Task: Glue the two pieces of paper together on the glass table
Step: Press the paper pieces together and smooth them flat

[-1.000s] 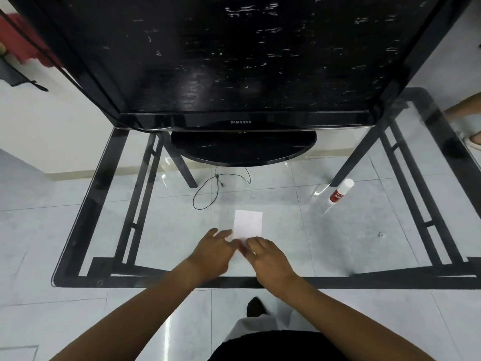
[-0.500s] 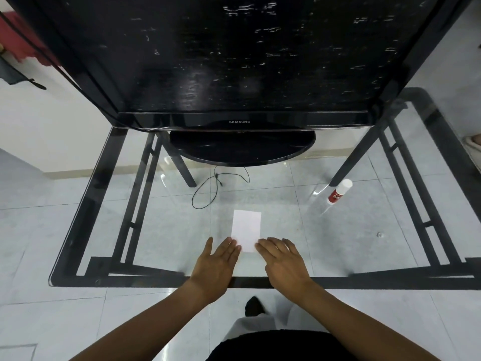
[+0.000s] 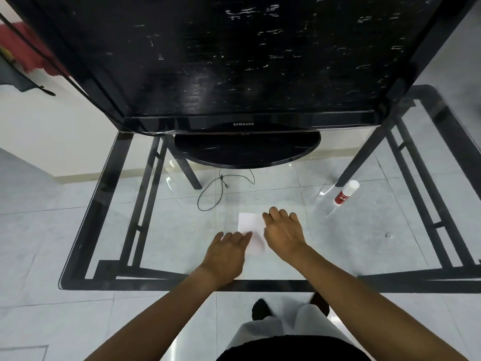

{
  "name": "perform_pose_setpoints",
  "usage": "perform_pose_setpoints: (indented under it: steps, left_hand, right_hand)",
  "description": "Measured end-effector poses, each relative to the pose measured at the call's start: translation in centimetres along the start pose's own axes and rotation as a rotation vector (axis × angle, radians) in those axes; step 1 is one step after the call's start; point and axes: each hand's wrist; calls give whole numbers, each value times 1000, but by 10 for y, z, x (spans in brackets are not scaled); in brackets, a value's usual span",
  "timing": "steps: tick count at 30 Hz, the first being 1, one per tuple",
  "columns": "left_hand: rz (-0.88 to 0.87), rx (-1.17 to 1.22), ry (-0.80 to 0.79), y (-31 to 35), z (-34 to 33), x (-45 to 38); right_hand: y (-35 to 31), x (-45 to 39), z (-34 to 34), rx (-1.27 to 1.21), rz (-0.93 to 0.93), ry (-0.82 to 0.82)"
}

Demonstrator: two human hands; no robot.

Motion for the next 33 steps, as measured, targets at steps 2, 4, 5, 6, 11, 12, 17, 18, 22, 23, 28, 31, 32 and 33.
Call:
perform_pose_setpoints:
  steps: [2, 4, 5, 6, 11, 12, 17, 18, 22, 23, 28, 31, 32, 33]
  left_hand:
    - [67, 38, 4, 4, 6, -20]
    - [106, 30, -10, 8, 11, -37]
    - [115, 18, -15, 11, 14, -44]
    - [119, 1, -12, 13, 16, -49]
    - [134, -27, 56, 13, 11, -55]
    - [153, -7, 69, 10, 9, -54]
    - [271, 154, 49, -6, 8, -49]
    - [279, 169, 41, -8, 9, -49]
    - [323, 164, 1, -8, 8, -47]
    - [346, 147, -14, -7, 8, -46]
    - [395, 39, -58, -2, 4, -36]
    - [380, -8, 8, 2, 3, -29]
    - [329, -7, 52, 3, 3, -28]
    - [259, 4, 81, 5, 2, -27]
  right_hand:
    - [1, 2, -4, 0, -18, -32]
    - [1, 3, -7, -8, -39, -46]
    - [0, 3, -7, -12, -48, -50]
    - [0, 3, -8, -14, -55, -54]
    - [0, 3, -8, -3, -68, -65]
    - [0, 3, -8, -1, -67, -67]
    - [1, 1, -8, -2, -57, -49]
    - [1, 1, -8, -1, -52, -46]
    - [1, 2, -6, -10, -59, -47]
    - [0, 2, -5, -6, -57, -45]
    - [-1, 3, -2, -8, -62, -47]
    - [-4, 4, -1, 21, -77, -55]
    - [-7, 4, 0, 39, -79, -42]
    - [-12, 4, 2, 53, -74, -19]
Point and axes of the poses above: each hand's wrist, its own x-axis away from the middle knuckle, its own z-axis out of the back of the hand, y = z × x, and after that the axes turned 4 degrees about -x, right-handed
